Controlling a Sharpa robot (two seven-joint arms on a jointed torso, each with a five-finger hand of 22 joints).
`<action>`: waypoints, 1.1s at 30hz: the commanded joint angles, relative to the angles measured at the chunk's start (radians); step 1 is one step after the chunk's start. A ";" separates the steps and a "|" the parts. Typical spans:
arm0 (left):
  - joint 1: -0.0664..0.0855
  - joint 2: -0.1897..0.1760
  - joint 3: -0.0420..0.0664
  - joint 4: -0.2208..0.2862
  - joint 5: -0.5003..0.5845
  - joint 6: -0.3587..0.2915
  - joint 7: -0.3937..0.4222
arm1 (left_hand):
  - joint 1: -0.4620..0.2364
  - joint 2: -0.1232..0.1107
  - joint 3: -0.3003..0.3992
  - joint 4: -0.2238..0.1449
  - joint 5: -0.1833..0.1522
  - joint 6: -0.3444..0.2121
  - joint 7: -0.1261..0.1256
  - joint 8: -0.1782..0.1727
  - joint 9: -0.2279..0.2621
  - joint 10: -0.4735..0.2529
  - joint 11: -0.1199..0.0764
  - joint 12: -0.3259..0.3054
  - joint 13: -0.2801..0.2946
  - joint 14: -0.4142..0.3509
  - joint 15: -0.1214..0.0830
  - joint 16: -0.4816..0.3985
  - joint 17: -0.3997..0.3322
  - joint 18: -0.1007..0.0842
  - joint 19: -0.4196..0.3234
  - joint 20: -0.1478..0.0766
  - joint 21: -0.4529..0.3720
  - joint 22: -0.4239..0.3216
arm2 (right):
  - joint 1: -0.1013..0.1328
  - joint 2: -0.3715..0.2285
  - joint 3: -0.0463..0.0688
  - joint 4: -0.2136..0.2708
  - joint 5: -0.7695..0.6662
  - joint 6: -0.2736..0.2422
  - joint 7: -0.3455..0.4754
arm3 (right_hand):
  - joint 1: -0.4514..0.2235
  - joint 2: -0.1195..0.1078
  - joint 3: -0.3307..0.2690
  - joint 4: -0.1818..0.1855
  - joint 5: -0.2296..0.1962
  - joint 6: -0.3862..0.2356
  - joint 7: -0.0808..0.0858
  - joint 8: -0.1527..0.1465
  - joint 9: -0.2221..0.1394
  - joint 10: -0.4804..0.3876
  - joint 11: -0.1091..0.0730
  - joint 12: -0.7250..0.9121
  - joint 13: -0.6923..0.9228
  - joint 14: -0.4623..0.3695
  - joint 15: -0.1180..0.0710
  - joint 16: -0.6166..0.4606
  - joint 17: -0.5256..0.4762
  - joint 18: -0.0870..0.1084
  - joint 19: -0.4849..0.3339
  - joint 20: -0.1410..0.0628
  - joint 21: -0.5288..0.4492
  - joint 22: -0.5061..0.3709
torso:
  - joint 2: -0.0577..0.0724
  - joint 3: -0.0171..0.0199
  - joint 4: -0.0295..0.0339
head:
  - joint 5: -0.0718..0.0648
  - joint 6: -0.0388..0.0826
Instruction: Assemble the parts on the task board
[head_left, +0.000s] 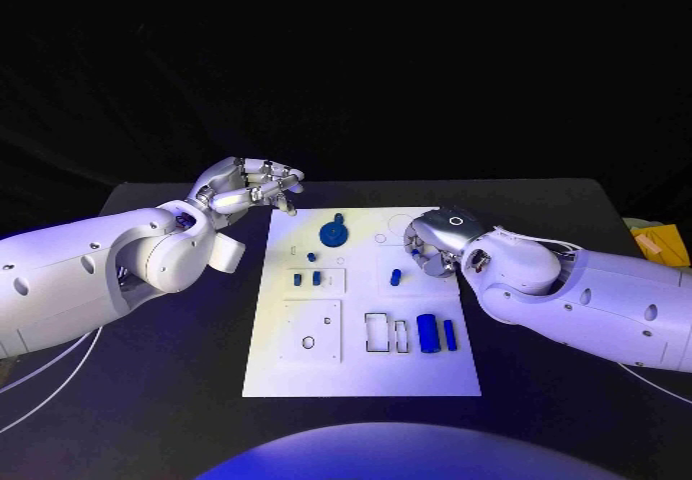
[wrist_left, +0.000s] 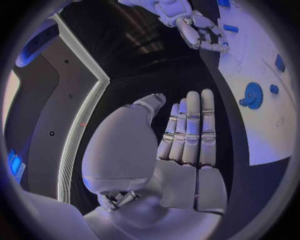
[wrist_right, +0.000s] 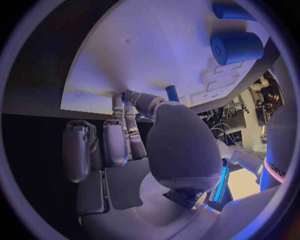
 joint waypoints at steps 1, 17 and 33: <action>0.001 0.001 0.001 0.001 0.008 0.013 0.005 | 0.006 0.002 0.005 -0.002 0.004 -0.006 0.003 -0.006 -0.001 -0.005 0.005 -0.005 -0.001 -0.001 0.008 -0.005 0.001 0.010 0.008 0.001 -0.006 -0.002 | -0.001 -0.006 -0.001 0.009 -0.012 -0.019 -0.017 | 0.038 0.032 0.005 0.000 -0.001 0.008 0.001 0.002 0.001 0.026 -0.015 0.005 -0.001 0.016 -0.003 0.006 0.002 -0.012 0.048 -0.009 0.004 0.204 | -0.001 -0.0006 0.0002 | -0.001 0.002; 0.001 0.003 0.001 -0.006 0.011 0.015 0.005 | 0.009 0.003 0.007 -0.004 0.005 -0.007 0.003 -0.007 -0.001 -0.007 0.005 -0.006 -0.001 -0.001 0.008 -0.005 0.001 0.010 0.009 0.001 -0.006 -0.001 | 0.014 -0.033 0.007 0.044 -0.009 -0.056 -0.019 | 0.037 0.031 0.005 0.000 -0.004 0.009 0.001 0.001 0.001 0.026 -0.015 0.004 0.000 0.017 -0.003 0.007 0.004 -0.012 0.048 -0.009 0.006 0.205 | 0.001 0.0008 -0.0005 | -0.001 0.006; 0.000 0.010 0.001 -0.017 0.012 0.019 0.007 | 0.010 0.004 0.008 -0.006 0.005 -0.008 0.004 -0.008 -0.001 -0.008 0.006 -0.006 -0.001 -0.002 0.008 -0.006 0.002 0.010 0.009 0.001 -0.007 -0.001 | 0.048 -0.093 0.019 0.215 0.024 -0.056 -0.023 | 0.036 0.031 0.006 0.000 -0.004 0.010 0.000 0.001 0.002 0.027 -0.016 0.004 0.001 0.018 -0.003 0.007 0.005 -0.012 0.048 -0.010 0.006 0.205 | -0.003 0.0006 -0.0018 | 0.010 0.009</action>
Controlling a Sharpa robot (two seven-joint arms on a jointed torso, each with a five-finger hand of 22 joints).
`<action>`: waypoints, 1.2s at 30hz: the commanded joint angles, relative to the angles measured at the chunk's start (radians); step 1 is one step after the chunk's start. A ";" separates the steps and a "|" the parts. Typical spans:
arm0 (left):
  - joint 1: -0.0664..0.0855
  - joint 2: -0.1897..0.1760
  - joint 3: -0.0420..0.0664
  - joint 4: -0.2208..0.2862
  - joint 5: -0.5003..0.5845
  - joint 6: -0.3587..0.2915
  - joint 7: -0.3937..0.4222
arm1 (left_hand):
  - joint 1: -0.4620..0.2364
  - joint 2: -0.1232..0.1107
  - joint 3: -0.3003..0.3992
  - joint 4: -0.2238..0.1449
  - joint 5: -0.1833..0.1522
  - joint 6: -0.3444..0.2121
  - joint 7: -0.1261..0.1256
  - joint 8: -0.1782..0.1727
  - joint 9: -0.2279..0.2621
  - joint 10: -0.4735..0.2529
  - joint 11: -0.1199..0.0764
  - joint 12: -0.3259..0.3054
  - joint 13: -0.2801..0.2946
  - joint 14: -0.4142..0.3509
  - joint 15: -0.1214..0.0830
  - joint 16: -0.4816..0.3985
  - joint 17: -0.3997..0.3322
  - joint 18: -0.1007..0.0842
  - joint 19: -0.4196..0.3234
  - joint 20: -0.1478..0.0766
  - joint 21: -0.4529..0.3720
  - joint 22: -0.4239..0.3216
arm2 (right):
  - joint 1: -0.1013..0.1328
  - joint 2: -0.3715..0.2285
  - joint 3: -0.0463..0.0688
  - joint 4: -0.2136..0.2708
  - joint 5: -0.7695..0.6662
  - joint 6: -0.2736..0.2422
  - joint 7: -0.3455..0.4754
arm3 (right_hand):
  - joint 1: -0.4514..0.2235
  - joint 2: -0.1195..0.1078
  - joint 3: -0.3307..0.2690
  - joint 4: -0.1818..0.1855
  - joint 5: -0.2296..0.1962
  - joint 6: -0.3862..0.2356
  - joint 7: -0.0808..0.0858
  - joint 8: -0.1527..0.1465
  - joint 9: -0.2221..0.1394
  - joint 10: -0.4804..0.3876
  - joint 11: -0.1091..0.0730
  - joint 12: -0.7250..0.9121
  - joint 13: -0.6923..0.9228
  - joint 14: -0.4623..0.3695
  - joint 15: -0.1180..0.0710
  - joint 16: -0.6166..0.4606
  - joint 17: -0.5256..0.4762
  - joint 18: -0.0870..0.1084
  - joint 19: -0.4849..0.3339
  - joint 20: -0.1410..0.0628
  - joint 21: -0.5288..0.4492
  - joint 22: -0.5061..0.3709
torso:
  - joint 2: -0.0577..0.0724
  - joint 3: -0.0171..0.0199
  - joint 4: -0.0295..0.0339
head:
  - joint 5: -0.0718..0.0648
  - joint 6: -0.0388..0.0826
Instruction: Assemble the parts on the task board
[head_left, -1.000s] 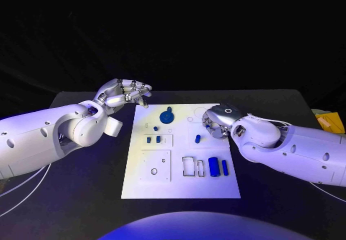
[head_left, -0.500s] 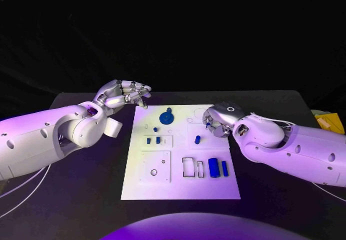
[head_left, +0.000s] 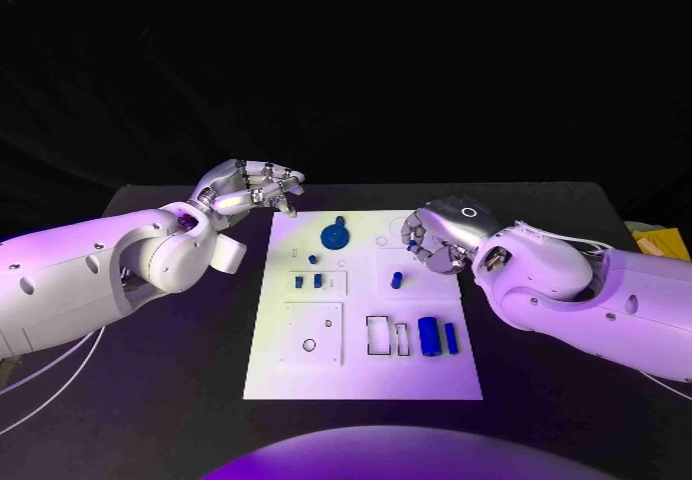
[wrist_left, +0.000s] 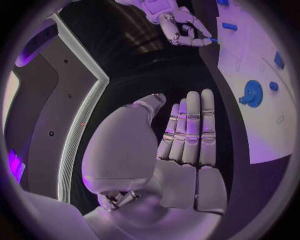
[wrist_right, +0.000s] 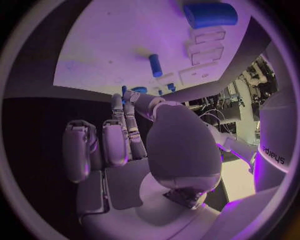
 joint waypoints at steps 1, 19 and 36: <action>0.001 0.006 0.001 -0.003 0.008 0.018 0.008 | 0.010 0.004 0.005 -0.003 0.005 -0.004 0.000 -0.004 -0.001 -0.004 0.002 -0.006 -0.001 -0.002 0.008 -0.006 0.001 0.010 0.009 0.001 -0.007 -0.001 | 0.004 0.003 0.001 0.046 0.012 -0.002 -0.006 | 0.032 0.027 0.006 0.000 0.004 0.007 -0.003 0.001 0.001 0.022 -0.021 0.003 0.001 0.018 -0.003 0.003 0.001 -0.012 0.052 -0.006 -0.001 0.205 | -0.001 -0.0003 0.0000 | 0.007 0.003; 0.001 0.025 0.000 -0.017 0.010 0.026 0.009 | 0.011 0.003 0.006 -0.005 0.005 -0.005 0.001 -0.004 -0.001 -0.005 0.003 -0.006 0.000 -0.002 0.009 -0.006 0.001 0.010 0.009 0.002 -0.007 -0.001 | -0.038 0.132 -0.006 0.078 0.029 0.016 0.023 | 0.032 0.027 0.009 -0.001 0.003 0.007 -0.003 0.000 0.001 0.021 -0.021 0.002 0.002 0.016 -0.004 -0.002 -0.009 -0.011 0.050 -0.007 -0.007 0.203 | 0.002 -0.0022 0.0022 | 0.084 -0.013; 0.001 0.039 0.000 -0.019 0.010 0.027 0.008 | 0.011 0.003 0.006 -0.006 0.005 -0.005 0.001 -0.005 -0.001 -0.006 0.003 -0.006 0.000 -0.003 0.009 -0.007 0.002 0.010 0.008 0.002 -0.007 -0.001 | -0.138 0.216 -0.014 0.020 0.028 0.010 0.048 | 0.032 0.029 0.011 -0.001 0.004 0.005 -0.002 -0.002 0.001 0.020 -0.021 0.000 0.002 0.015 -0.004 -0.005 -0.013 -0.010 0.050 -0.007 -0.009 0.203 | 0.002 -0.0021 0.0010 | 0.148 -0.031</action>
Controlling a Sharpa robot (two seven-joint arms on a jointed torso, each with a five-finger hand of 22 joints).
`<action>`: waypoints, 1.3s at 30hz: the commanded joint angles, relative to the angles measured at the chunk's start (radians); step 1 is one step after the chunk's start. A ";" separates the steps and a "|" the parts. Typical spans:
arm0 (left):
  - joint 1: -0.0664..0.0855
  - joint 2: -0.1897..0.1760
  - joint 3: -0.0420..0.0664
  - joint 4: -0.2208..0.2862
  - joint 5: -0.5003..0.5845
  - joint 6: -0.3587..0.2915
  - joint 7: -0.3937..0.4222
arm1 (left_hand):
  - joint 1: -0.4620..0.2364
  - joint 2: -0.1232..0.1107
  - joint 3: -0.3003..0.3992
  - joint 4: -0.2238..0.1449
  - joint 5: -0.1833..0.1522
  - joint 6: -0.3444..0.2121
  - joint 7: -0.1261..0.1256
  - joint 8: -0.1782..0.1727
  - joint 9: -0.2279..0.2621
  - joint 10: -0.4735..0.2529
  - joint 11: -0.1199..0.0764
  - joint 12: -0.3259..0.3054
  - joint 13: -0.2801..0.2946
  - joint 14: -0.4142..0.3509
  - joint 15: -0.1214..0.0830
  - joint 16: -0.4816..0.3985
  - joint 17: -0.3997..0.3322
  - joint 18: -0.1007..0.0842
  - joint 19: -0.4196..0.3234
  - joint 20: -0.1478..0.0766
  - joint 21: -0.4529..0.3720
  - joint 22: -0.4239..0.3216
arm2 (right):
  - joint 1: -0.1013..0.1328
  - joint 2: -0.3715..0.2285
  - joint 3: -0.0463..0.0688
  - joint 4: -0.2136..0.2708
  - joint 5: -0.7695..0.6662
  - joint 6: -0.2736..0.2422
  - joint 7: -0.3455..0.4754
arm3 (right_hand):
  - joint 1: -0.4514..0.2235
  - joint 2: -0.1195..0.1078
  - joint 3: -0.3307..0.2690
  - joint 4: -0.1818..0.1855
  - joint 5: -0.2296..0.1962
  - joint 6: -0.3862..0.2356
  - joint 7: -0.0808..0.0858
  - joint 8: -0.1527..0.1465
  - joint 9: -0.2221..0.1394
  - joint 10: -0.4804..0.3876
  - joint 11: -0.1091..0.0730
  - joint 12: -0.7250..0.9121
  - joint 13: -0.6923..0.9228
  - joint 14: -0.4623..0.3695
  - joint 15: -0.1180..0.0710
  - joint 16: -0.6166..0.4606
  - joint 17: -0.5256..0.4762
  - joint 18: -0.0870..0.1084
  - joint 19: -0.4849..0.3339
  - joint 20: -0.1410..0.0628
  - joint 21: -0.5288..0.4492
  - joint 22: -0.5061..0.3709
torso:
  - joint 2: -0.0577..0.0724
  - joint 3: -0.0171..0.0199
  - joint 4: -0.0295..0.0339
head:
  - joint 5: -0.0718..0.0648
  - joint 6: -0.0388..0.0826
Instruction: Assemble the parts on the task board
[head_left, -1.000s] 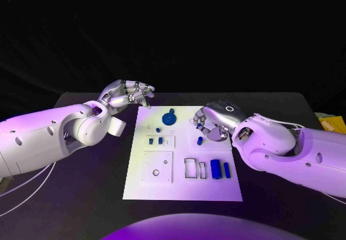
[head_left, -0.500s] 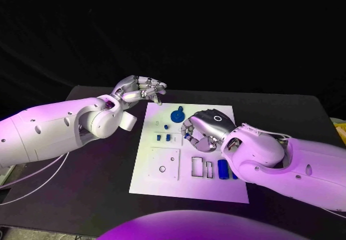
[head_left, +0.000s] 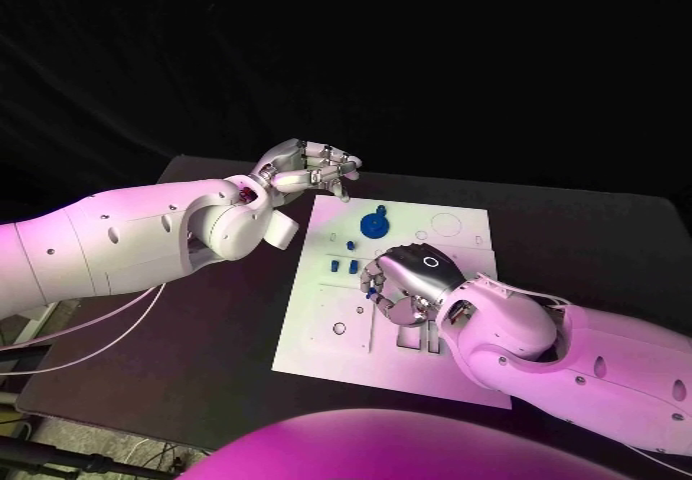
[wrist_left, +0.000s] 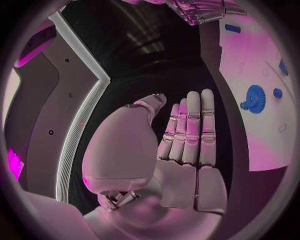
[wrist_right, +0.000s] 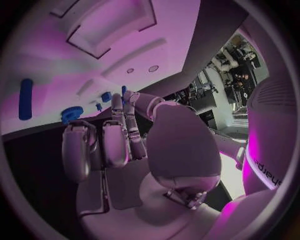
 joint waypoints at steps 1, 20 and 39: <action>0.001 0.004 0.001 0.001 0.007 0.016 0.007 | 0.007 -0.001 0.003 -0.003 0.005 -0.005 0.001 -0.005 -0.001 -0.006 0.003 -0.006 0.000 0.001 0.005 -0.007 0.002 0.010 0.008 0.002 -0.007 -0.001 | -0.012 0.008 -0.001 -0.009 -0.005 0.006 0.017 | 0.032 0.029 0.006 -0.001 0.003 0.002 0.001 0.004 0.001 0.016 -0.024 0.003 0.001 0.012 0.000 -0.005 -0.002 -0.010 0.050 -0.007 -0.005 0.203 | 0.000 -0.0002 -0.0004 | 0.007 -0.001; 0.001 0.007 0.001 0.001 0.007 0.018 0.005 | 0.006 -0.001 0.003 -0.003 0.005 -0.005 0.001 -0.005 -0.001 -0.006 0.003 -0.006 0.000 0.001 0.006 -0.007 0.002 0.010 0.008 0.002 -0.007 -0.001 | -0.042 0.034 -0.002 -0.038 -0.004 0.002 0.026 | 0.031 0.028 0.007 -0.002 0.003 0.001 0.002 0.003 0.001 0.016 -0.024 0.001 0.002 0.011 0.000 -0.007 -0.003 -0.010 0.049 -0.007 -0.006 0.203 | 0.000 -0.0008 0.0001 | 0.022 -0.002; 0.001 0.006 0.001 0.003 0.008 0.023 0.003 | 0.006 0.003 0.005 -0.003 0.006 -0.005 0.001 -0.005 0.000 -0.006 0.003 -0.005 0.001 0.001 0.006 -0.008 0.003 0.010 0.008 0.002 -0.008 -0.001 | -0.046 0.056 -0.004 -0.066 -0.009 0.009 0.027 | 0.031 0.029 0.008 -0.002 0.003 0.001 0.003 0.002 0.001 0.016 -0.023 0.001 0.003 0.011 0.001 -0.008 -0.005 -0.010 0.049 -0.007 -0.008 0.202 | 0.000 -0.0005 0.0009 | 0.030 -0.002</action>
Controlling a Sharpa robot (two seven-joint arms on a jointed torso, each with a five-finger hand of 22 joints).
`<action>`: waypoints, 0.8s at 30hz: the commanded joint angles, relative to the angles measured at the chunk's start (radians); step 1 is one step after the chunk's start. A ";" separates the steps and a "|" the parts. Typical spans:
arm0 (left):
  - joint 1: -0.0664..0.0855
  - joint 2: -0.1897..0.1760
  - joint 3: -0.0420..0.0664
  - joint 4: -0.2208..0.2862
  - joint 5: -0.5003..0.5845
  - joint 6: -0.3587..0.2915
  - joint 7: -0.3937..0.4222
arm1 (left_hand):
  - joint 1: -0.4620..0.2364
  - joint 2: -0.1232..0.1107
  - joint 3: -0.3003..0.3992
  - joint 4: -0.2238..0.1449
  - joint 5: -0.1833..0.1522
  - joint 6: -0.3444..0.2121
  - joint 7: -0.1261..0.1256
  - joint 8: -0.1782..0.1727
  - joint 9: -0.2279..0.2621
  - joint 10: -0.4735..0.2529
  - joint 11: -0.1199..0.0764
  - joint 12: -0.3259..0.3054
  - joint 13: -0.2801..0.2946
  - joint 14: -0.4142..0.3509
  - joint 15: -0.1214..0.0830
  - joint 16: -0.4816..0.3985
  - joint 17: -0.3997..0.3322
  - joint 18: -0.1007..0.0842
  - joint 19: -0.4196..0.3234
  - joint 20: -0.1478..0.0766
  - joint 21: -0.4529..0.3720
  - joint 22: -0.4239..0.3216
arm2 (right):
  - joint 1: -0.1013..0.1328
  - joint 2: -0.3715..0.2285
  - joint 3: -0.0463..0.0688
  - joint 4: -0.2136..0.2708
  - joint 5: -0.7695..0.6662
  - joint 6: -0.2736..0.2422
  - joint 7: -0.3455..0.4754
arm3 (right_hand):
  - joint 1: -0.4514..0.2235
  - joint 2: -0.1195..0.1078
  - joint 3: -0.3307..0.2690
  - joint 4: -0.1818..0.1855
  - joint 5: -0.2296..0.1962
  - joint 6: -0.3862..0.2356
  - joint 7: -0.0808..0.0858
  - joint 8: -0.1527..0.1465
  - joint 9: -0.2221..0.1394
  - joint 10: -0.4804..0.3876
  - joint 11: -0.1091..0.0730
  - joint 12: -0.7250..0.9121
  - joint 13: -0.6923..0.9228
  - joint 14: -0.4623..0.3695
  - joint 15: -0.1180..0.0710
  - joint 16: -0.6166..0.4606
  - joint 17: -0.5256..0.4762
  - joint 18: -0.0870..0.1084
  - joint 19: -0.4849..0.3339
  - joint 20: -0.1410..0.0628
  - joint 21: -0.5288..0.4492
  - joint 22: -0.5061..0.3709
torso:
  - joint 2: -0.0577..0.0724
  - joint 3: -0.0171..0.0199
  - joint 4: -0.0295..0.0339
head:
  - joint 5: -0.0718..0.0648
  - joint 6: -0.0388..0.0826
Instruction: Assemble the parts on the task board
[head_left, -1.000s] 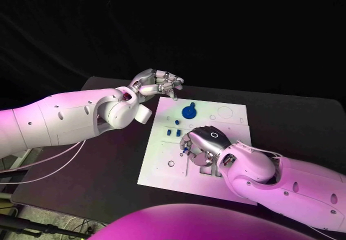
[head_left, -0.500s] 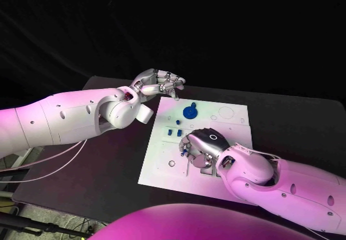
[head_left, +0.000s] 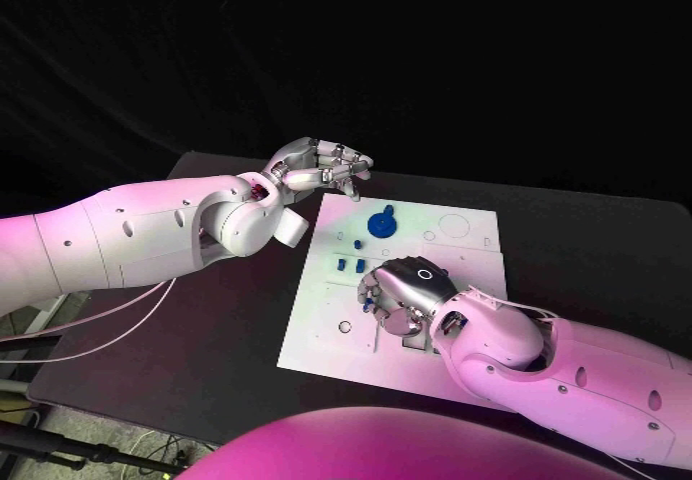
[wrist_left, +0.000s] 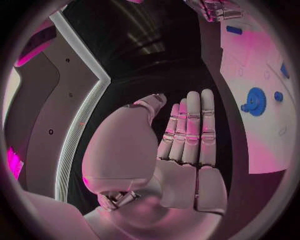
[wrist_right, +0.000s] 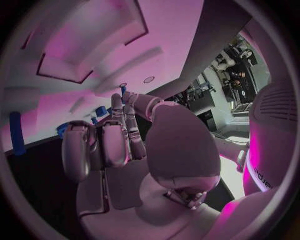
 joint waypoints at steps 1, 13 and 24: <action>0.001 0.001 0.001 0.003 0.006 0.018 0.004 | 0.006 0.003 0.005 -0.003 0.006 -0.005 0.001 -0.005 0.000 -0.006 0.003 -0.005 0.001 0.001 0.006 -0.004 0.001 0.010 0.008 0.002 -0.004 -0.001 | -0.001 0.004 -0.001 -0.007 -0.011 0.011 0.007 | 0.019 0.017 0.006 0.001 0.003 0.002 0.003 0.002 0.001 0.017 -0.022 0.001 0.001 0.011 0.000 -0.004 -0.001 -0.010 0.049 -0.007 -0.003 0.203 | 0.000 0.0000 0.0003 | 0.002 0.000; 0.001 -0.001 0.001 0.004 0.006 0.018 0.003 | 0.006 0.003 0.005 -0.003 0.006 -0.005 0.001 -0.005 0.000 -0.006 0.003 -0.005 0.001 0.001 0.006 -0.004 0.001 0.010 0.008 0.002 -0.004 -0.001 | -0.004 0.011 -0.005 -0.019 -0.011 0.033 0.013 | 0.018 0.017 0.006 0.000 0.002 0.001 0.004 0.001 0.001 0.017 -0.021 0.000 0.002 0.011 0.001 -0.004 0.000 -0.010 0.049 -0.007 -0.003 0.203 | 0.000 0.0006 -0.0007 | 0.006 0.000; 0.001 -0.002 0.001 0.004 0.006 0.018 0.002 | 0.006 0.003 0.005 -0.003 0.006 -0.005 0.001 -0.005 0.000 -0.006 0.003 -0.005 0.001 0.001 0.006 -0.004 0.001 0.010 0.008 0.002 -0.004 -0.001 | -0.004 0.001 -0.007 -0.014 -0.008 0.033 0.015 | 0.018 0.017 0.006 0.000 0.002 0.001 0.004 0.001 0.001 0.017 -0.021 0.000 0.002 0.011 0.001 -0.004 0.000 -0.010 0.049 -0.007 -0.003 0.203 | -0.001 0.0009 -0.0013 | 0.007 0.000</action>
